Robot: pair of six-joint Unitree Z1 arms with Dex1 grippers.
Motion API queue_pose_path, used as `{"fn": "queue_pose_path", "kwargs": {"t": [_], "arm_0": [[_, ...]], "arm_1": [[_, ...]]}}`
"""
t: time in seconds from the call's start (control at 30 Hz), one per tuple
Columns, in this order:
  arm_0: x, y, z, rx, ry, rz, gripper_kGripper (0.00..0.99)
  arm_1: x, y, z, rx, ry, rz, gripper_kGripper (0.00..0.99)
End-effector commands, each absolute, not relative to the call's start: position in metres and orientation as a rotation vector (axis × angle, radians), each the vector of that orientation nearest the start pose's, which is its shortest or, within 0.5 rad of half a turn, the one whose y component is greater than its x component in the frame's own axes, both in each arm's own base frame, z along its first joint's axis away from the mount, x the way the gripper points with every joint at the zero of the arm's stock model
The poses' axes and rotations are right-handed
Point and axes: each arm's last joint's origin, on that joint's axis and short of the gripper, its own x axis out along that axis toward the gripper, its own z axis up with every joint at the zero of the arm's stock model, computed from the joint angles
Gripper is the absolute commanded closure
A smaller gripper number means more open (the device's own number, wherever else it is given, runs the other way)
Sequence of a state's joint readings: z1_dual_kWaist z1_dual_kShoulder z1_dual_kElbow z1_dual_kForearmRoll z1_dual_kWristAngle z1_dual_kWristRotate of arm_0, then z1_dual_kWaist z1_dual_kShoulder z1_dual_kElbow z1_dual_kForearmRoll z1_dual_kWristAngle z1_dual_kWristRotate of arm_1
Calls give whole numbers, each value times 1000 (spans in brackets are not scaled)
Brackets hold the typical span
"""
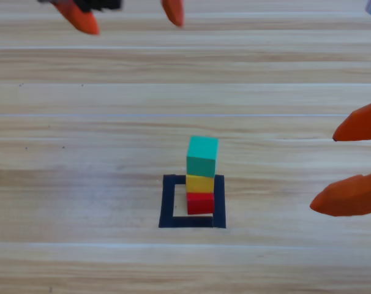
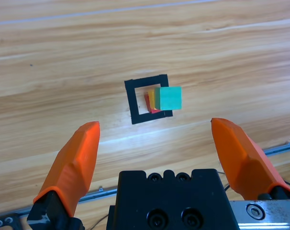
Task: Stack the blocks in the rectangular block: red at the bottom, yellow in the middle, green on top
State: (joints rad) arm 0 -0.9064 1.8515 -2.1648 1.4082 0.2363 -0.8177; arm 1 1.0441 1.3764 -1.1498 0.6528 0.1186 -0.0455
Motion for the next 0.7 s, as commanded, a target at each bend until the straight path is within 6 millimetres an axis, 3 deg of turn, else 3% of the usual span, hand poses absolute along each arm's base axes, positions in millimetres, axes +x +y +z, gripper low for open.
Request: {"fn": "queue_pose_path", "kwargs": {"t": [0.03, 0.13, 0.2, 0.43, 0.7], "arm_0": [[188, -287, 425, 26, 1062, -263, 0], [170, -259, 383, 23, 983, -376, 0], [157, -237, 367, 16, 944, -415, 0], [143, -213, 373, 26, 878, -453, 0], [148, -221, 368, 36, 886, -451, 0]], "arm_1": [[115, 200, 349, -474, 866, 1087, 0], [113, 197, 351, -470, 857, 1087, 0], [113, 198, 351, -470, 857, 1087, 0], [117, 199, 348, -497, 857, 1039, 0], [117, 199, 353, -495, 835, 1041, 0]]}}
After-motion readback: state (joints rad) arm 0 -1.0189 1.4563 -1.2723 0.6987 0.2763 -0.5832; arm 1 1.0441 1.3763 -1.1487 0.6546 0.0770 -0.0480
